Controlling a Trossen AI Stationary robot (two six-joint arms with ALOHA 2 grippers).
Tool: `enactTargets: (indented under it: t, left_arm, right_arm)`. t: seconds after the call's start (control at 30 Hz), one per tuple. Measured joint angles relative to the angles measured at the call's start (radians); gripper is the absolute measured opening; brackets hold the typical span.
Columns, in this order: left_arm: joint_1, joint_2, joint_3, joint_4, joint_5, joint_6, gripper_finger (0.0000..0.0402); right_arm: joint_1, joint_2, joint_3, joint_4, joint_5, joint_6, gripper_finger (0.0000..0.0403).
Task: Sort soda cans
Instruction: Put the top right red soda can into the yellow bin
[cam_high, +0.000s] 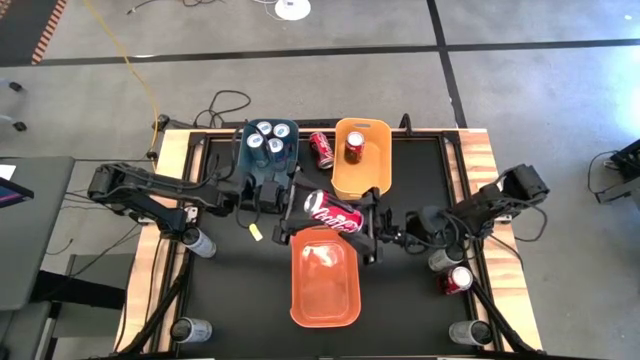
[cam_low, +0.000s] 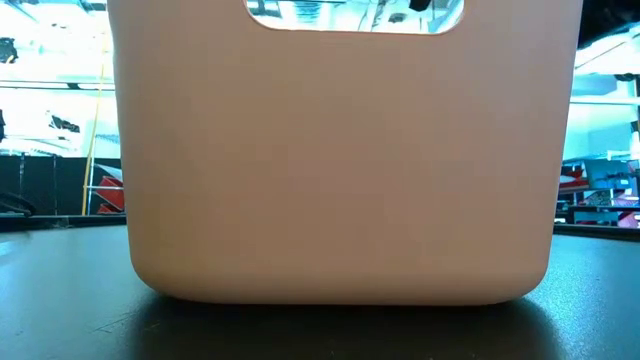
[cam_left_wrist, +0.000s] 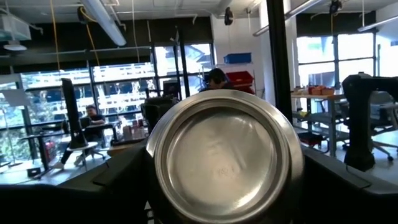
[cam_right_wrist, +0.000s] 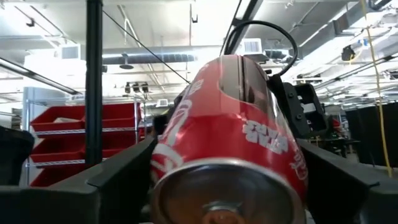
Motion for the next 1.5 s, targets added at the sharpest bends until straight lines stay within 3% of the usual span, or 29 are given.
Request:
enactTargets:
  t: [0.2,0.33,0.43,0.53,0.73,0.83,1.0,1.13,1.33,1.5]
  left_arm:
    - [0.0,-0.001,0.0,-0.018,-0.006,0.012,0.0313]
    - [0.0,-0.003,0.0,-0.056,-0.005,0.018,0.0315]
    - [0.0,-0.006,0.002,-0.096,0.001,0.032,0.0326]
    - [0.001,-0.057,0.004,-0.282,-0.037,0.073,0.0339]
    - [0.004,-0.181,0.008,-0.677,-0.345,0.088,0.0347]
    - [0.004,-0.209,0.002,-0.794,-0.359,0.047,0.0348]
    - [0.002,-0.226,0.002,-0.896,-0.359,-0.002,0.0349]
    - [0.002,-0.21,0.002,-0.943,-0.359,-0.024,0.0349]
    - [0.002,-0.195,0.002,-0.955,-0.359,-0.026,0.035]
    - [0.002,-0.195,0.002,-0.952,-0.359,-0.011,0.035]
  right_arm:
    - [-0.001,0.0,0.004,-0.008,0.032,0.012,0.0294]
    - [0.003,-0.003,0.003,-0.025,0.048,0.006,0.0292]
    - [0.019,-0.066,0.002,-0.138,0.113,-0.035,0.0292]
    - [0.024,-0.18,0.01,-0.404,0.188,-0.071,0.0292]
    - [-0.057,-0.411,0.205,-1.155,0.331,0.058,0.0291]
    - [-0.153,-0.45,0.346,-1.54,0.371,0.138,0.0291]
    - [-0.411,-0.402,0.607,-2.1,0.244,0.238,0.0291]
    - [-0.639,-0.303,0.738,-2.354,0.069,0.269,0.0291]
    - [-0.815,-0.133,0.822,-2.515,-0.097,0.217,0.0291]
    - [-0.866,0.001,0.822,-2.562,-0.179,0.188,0.0291]
